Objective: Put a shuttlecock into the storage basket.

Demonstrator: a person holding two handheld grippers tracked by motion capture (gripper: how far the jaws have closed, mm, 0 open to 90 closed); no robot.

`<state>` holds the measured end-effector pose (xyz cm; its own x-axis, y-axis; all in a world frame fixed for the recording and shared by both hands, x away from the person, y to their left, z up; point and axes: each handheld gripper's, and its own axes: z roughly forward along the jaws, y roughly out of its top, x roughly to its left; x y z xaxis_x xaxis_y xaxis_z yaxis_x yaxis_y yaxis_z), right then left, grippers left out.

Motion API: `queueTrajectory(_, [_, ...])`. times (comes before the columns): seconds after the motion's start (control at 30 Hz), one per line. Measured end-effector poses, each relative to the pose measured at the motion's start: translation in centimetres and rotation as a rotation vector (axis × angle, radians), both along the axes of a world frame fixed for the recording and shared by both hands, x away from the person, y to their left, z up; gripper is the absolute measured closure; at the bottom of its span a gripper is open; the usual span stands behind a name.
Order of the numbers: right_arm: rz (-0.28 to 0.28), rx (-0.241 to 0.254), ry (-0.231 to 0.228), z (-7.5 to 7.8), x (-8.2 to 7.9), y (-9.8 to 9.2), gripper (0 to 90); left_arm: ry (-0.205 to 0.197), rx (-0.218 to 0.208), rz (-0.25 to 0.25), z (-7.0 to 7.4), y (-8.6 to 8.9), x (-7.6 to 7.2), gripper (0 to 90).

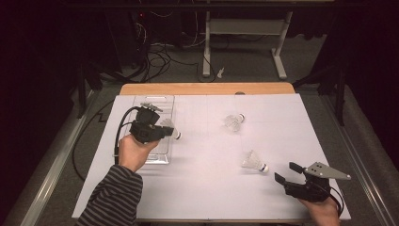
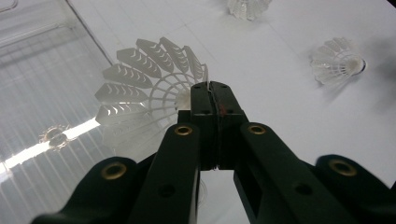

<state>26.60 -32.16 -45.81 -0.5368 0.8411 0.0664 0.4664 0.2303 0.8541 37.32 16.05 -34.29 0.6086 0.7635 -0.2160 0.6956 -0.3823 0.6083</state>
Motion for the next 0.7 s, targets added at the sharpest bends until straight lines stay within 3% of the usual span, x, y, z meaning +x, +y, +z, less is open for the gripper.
queueTrajectory(0.7, [-0.001,0.001,0.001,0.0,0.0,0.0,26.9,-0.014,-0.030,0.080,-0.2,2.0,0.7,89.0])
